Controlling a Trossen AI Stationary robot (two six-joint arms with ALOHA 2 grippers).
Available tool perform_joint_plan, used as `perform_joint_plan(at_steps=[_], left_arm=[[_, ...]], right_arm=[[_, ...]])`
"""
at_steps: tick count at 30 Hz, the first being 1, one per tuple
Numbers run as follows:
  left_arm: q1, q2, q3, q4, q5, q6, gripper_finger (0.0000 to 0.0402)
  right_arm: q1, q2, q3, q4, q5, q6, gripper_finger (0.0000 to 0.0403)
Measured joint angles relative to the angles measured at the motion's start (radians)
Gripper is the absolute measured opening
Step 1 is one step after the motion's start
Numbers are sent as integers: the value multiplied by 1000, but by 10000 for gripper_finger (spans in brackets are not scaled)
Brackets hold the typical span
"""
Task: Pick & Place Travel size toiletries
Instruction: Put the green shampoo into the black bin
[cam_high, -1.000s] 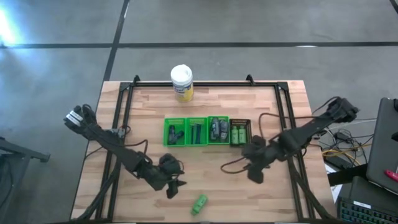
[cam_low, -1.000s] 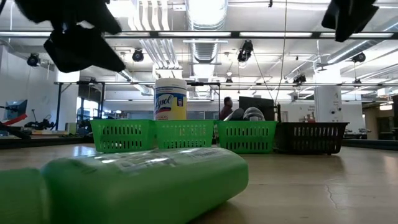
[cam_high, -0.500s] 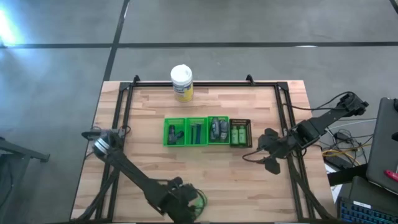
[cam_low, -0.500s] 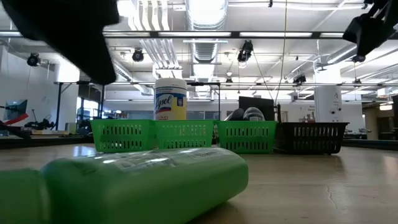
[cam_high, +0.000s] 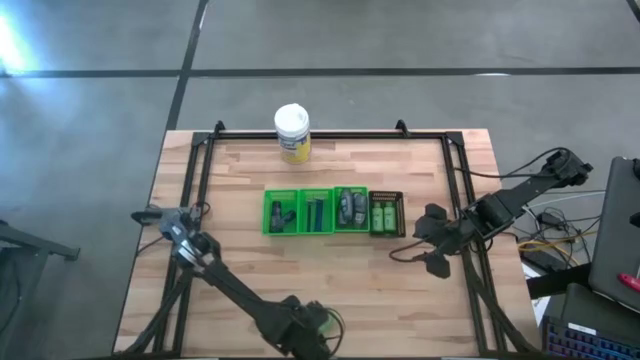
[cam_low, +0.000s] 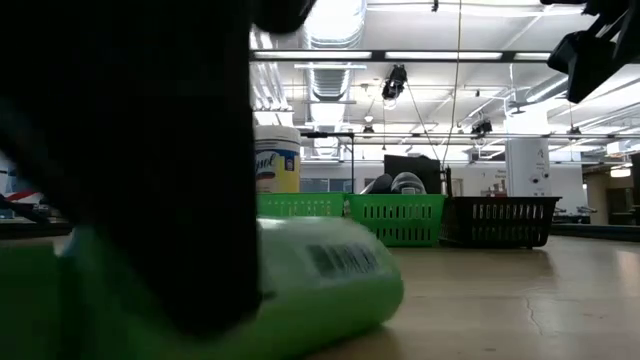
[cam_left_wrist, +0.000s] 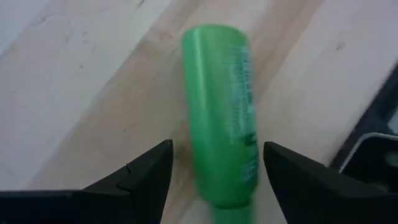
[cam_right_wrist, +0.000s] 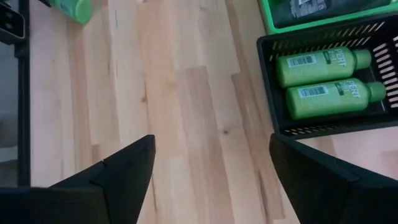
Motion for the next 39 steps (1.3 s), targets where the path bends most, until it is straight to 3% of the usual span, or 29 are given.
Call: perform_joint_plan(at_steps=[5, 13, 19, 27, 39], left_arm=[[13, 1, 0, 2, -9, -47, 255], [39, 22, -1, 2, 1, 92, 252], [45, 23, -1, -5, 17, 222, 215], [50, -7, -5, -25, -30, 328, 143], [71, -131, -3, -22, -132, 414, 144]], right_arm=[[0, 0, -1, -22, 6, -8, 288], [0, 0, -1, -22, 27, -25, 262], [0, -1, -1, -21, 15, -68, 244], [0, -4, -1, 22, -93, -145, 218], [8, -111, 4, 67, -246, -101, 206]])
